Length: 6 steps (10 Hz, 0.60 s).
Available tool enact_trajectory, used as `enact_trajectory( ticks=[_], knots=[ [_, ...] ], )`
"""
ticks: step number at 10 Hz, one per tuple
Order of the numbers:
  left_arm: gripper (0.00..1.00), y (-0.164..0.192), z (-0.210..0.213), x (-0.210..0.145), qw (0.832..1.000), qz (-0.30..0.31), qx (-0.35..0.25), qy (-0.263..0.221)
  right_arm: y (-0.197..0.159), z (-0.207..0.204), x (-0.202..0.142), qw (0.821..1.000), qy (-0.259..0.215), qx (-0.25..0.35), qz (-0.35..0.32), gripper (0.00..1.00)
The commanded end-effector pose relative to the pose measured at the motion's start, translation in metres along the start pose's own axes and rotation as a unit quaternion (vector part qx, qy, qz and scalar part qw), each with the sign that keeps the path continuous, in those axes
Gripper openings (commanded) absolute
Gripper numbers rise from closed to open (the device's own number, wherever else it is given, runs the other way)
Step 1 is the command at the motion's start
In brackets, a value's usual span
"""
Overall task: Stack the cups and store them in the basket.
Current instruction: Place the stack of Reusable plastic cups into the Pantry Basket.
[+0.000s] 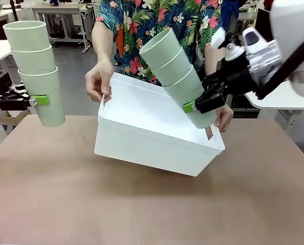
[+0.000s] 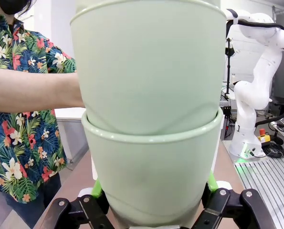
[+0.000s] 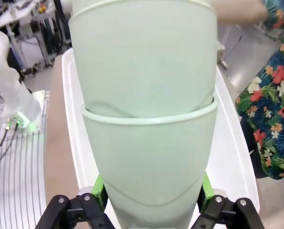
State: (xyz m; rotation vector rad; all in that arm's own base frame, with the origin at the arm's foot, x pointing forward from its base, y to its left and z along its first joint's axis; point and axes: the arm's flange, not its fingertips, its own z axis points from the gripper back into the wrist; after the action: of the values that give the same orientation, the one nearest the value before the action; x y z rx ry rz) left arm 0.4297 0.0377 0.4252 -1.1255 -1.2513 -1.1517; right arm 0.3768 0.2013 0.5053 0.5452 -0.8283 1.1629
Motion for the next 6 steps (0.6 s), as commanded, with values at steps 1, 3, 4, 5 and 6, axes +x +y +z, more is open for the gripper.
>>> enact_trajectory(
  ticks=[1,3,4,5,6],
  knots=[
    [0.87,-0.002,-0.001,0.004,1.0,-0.005,-0.002,-0.002,-0.011,-0.018,0.015,1.0,0.021,-0.007,-0.007,0.87],
    [0.87,-0.002,-0.001,0.004,1.0,-0.005,-0.002,-0.002,-0.016,-0.037,0.008,0.999,0.046,-0.011,0.001,0.87],
    [0.87,-0.002,-0.001,0.004,1.0,-0.005,-0.002,-0.002,-0.018,-0.047,0.004,0.998,0.064,-0.011,0.003,0.87],
    [0.87,-0.002,-0.001,0.004,1.0,-0.005,-0.002,-0.002,-0.018,-0.054,-0.001,0.997,0.082,-0.012,0.009,0.87],
    [0.87,-0.002,-0.001,0.004,1.0,-0.005,-0.002,-0.002,-0.015,-0.061,-0.006,0.995,0.098,-0.012,0.015,0.87]
  ],
)
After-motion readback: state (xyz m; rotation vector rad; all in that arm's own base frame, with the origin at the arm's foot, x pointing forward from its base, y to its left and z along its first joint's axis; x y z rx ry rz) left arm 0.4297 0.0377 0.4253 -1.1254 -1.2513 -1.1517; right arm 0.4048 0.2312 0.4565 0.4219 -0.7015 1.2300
